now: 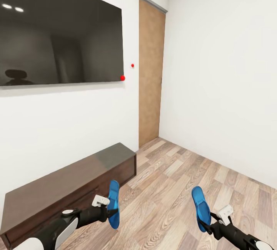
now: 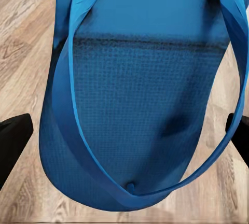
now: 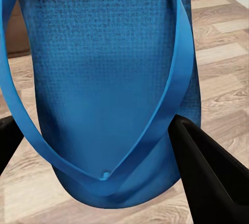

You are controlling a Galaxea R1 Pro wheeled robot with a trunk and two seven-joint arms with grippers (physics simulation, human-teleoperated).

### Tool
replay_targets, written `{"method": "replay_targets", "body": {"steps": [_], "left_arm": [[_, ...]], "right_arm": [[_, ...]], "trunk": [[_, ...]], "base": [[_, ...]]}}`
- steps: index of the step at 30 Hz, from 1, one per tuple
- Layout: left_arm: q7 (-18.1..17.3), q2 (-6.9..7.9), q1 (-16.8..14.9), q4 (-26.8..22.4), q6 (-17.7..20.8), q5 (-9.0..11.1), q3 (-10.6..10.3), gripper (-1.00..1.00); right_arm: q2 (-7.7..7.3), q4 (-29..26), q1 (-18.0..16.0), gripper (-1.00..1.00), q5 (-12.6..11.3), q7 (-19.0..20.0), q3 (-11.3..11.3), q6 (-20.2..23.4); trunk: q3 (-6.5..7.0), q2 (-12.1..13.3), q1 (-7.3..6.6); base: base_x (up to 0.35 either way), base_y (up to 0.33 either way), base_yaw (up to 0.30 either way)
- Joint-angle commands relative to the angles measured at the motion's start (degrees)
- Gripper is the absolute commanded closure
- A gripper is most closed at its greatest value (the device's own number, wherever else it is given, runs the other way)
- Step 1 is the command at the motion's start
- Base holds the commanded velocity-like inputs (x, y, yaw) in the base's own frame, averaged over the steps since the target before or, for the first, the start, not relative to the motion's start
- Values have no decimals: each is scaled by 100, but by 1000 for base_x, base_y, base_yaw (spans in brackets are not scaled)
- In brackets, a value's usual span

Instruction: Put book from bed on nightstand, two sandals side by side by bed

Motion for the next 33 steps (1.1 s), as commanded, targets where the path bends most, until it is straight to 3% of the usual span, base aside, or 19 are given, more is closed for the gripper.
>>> {"method": "replay_targets", "body": {"steps": [1,7,14,33], "left_arm": [[-2,4,73,-4,-10,62,-19,100],[-8,1,209,4,-254,66,-24,100],[-6,-3,217,4,-266,67,-25,100],[9,-16,217,4,-267,67,-29,100]], "right_arm": [[5,4,-8,100,56,27,-34,-36],[6,17,-7,100,56,9,-57,-38],[13,17,-8,100,56,7,-223,-38],[21,13,-7,100,74,7,-235,-55]], "trunk": [[12,38,-23],[120,279,-155],[246,559,-309],[587,1321,-726]], "base": [[0,0,0],[0,0,0],[0,0,0],[0,0,0]]}}
